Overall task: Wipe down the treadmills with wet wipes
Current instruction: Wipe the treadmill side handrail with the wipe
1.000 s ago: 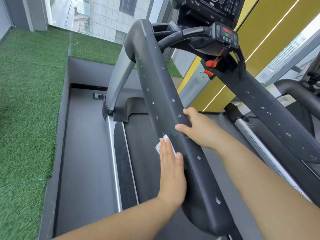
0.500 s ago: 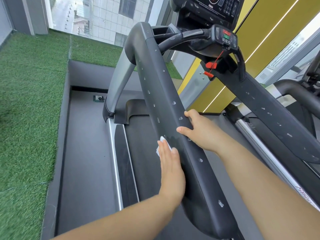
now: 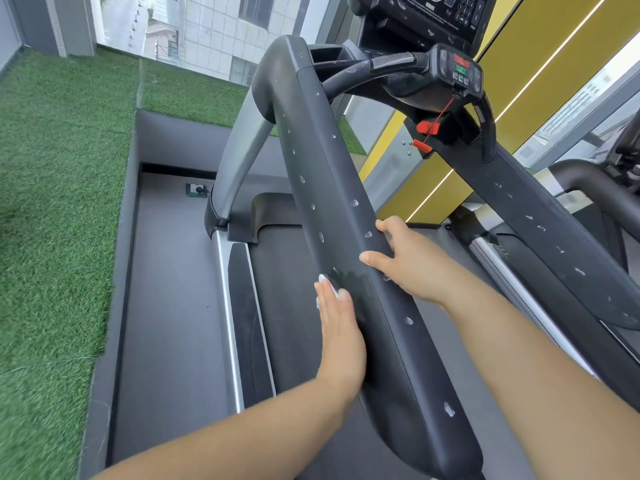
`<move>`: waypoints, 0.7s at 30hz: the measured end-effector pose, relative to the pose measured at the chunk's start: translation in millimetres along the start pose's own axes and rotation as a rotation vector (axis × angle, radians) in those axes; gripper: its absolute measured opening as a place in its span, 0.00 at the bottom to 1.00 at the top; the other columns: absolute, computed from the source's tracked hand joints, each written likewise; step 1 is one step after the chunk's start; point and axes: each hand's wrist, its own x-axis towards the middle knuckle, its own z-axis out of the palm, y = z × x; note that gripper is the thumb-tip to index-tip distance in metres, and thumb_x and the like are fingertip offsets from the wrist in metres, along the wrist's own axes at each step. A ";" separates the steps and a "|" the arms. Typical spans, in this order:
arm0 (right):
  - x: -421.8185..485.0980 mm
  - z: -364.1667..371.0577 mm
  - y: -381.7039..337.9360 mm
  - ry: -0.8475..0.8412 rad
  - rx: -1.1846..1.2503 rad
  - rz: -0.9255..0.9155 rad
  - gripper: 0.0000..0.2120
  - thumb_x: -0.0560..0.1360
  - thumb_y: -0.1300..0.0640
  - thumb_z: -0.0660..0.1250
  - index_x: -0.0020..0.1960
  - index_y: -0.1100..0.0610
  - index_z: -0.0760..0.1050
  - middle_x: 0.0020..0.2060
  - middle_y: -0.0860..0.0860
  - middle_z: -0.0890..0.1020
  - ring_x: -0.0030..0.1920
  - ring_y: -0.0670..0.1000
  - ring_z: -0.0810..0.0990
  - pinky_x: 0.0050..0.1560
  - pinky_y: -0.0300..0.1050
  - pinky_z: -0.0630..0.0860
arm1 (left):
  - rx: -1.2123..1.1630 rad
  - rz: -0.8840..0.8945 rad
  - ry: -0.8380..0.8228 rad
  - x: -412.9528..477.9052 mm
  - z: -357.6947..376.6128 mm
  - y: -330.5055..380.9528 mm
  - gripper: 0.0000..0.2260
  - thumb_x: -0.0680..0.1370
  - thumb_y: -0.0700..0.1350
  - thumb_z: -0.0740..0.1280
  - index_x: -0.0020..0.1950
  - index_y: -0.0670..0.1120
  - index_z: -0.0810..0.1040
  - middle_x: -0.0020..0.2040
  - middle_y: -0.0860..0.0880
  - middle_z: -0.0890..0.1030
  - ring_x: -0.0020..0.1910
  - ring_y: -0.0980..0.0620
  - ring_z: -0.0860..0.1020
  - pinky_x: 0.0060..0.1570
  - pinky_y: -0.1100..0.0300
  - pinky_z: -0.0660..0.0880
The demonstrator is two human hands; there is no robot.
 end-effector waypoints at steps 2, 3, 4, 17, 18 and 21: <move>0.1 0.6 0.3 0.002 0.008 0.004 0.28 0.78 0.45 0.62 0.74 0.52 0.57 0.64 0.48 0.70 0.62 0.52 0.74 0.51 0.43 0.67 | -0.015 -0.043 0.050 17.9 -4.4 7.5 0.34 0.68 0.75 0.45 0.72 0.71 0.41 0.74 0.71 0.44 0.74 0.66 0.45 0.75 0.49 0.46; 0.2 0.7 0.6 0.002 0.012 0.004 0.29 0.78 0.45 0.62 0.74 0.52 0.57 0.63 0.48 0.70 0.62 0.52 0.74 0.52 0.43 0.68 | -0.030 -0.038 0.059 21.0 -3.6 9.9 0.33 0.69 0.74 0.45 0.72 0.70 0.41 0.73 0.71 0.44 0.74 0.65 0.45 0.75 0.49 0.46; 0.4 0.5 1.0 0.002 0.014 0.002 0.29 0.78 0.45 0.62 0.74 0.52 0.56 0.65 0.48 0.70 0.63 0.52 0.73 0.53 0.43 0.69 | -0.021 0.001 0.052 18.3 -0.8 9.9 0.29 0.74 0.71 0.45 0.73 0.69 0.40 0.72 0.73 0.42 0.74 0.65 0.43 0.75 0.50 0.45; 2.6 0.0 3.2 -0.003 0.033 -0.009 0.29 0.78 0.45 0.63 0.74 0.51 0.57 0.73 0.46 0.64 0.66 0.50 0.70 0.58 0.44 0.69 | 0.280 0.340 0.026 -4.8 4.2 -6.6 0.22 0.82 0.57 0.42 0.72 0.57 0.37 0.72 0.67 0.36 0.71 0.69 0.35 0.68 0.72 0.37; 2.9 0.0 3.7 -0.003 0.035 -0.008 0.29 0.78 0.45 0.63 0.74 0.51 0.57 0.72 0.46 0.65 0.66 0.50 0.70 0.59 0.44 0.69 | 0.258 0.309 -0.020 -9.0 3.8 -8.3 0.23 0.80 0.58 0.43 0.71 0.60 0.35 0.71 0.70 0.35 0.69 0.71 0.32 0.65 0.76 0.35; 3.5 0.9 4.5 0.001 0.036 -0.008 0.28 0.78 0.45 0.63 0.73 0.51 0.57 0.71 0.47 0.66 0.66 0.50 0.70 0.57 0.43 0.68 | 0.281 0.316 -0.033 5.8 0.2 -0.5 0.22 0.80 0.55 0.44 0.70 0.61 0.35 0.71 0.69 0.35 0.68 0.72 0.30 0.65 0.76 0.34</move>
